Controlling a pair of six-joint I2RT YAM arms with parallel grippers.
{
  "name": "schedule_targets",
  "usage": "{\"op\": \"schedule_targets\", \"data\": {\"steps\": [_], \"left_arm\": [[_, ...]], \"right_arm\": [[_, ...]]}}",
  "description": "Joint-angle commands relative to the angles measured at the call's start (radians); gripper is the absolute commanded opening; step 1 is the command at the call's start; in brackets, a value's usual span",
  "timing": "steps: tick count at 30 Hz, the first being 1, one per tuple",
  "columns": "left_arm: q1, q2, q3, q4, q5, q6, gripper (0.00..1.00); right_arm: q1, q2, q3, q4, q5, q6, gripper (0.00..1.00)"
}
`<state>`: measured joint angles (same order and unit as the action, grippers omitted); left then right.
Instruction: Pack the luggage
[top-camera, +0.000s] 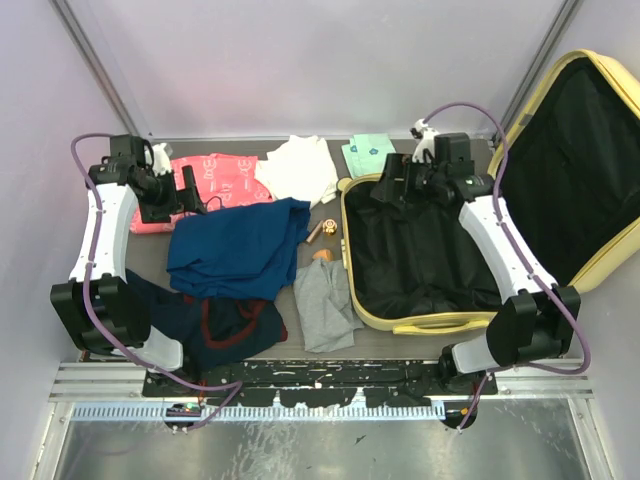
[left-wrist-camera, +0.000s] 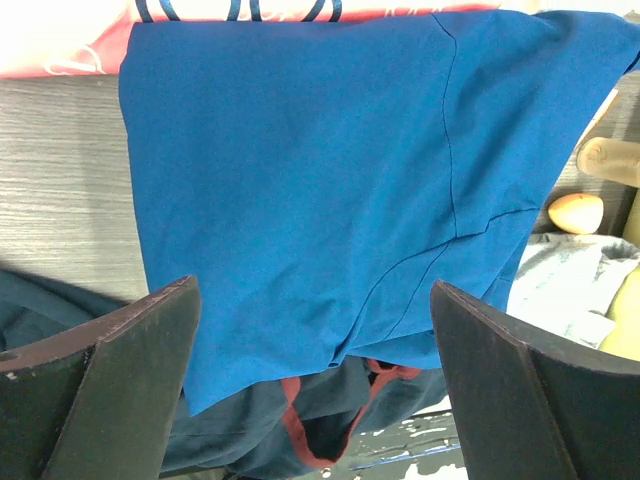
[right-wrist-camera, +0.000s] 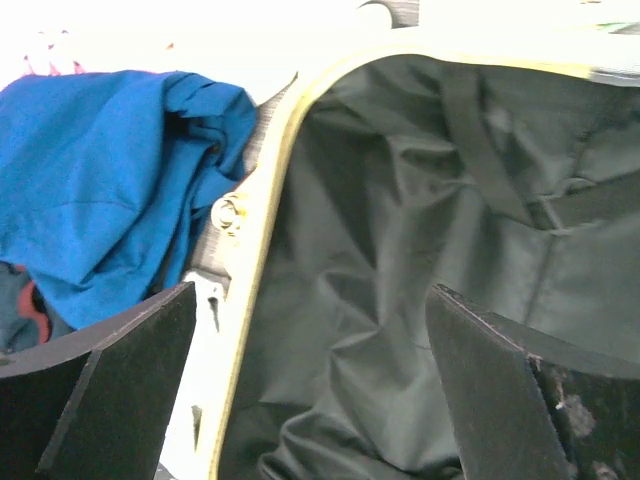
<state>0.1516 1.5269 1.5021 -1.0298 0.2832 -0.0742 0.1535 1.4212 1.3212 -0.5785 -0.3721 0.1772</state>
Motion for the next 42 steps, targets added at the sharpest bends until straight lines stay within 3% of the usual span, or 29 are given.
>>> {"op": "schedule_targets", "data": {"steps": [1,8,13,20,38,42], "left_arm": [[0.007,-0.032,0.033,0.019,0.008,-0.053,0.98],[0.027,-0.086,-0.03,0.042,-0.013,-0.1,0.98],[0.099,-0.142,-0.103,0.08,0.028,-0.152,0.98],[0.142,-0.191,-0.176,0.12,0.007,-0.203,0.98],[0.144,-0.162,-0.27,0.147,0.041,-0.226,1.0],[0.143,-0.142,-0.299,0.134,0.034,-0.198,0.94]], "right_arm": [[0.097,0.036,0.081,0.083,-0.004,0.097,1.0],[0.316,0.135,0.148,0.146,0.08,0.246,1.0],[0.459,0.211,0.194,0.186,0.168,0.41,1.0],[0.589,0.337,0.239,0.184,0.306,0.601,1.0],[0.617,0.604,0.219,0.289,0.335,0.783,1.0],[0.618,0.63,0.189,0.372,0.335,0.817,1.0]]}}
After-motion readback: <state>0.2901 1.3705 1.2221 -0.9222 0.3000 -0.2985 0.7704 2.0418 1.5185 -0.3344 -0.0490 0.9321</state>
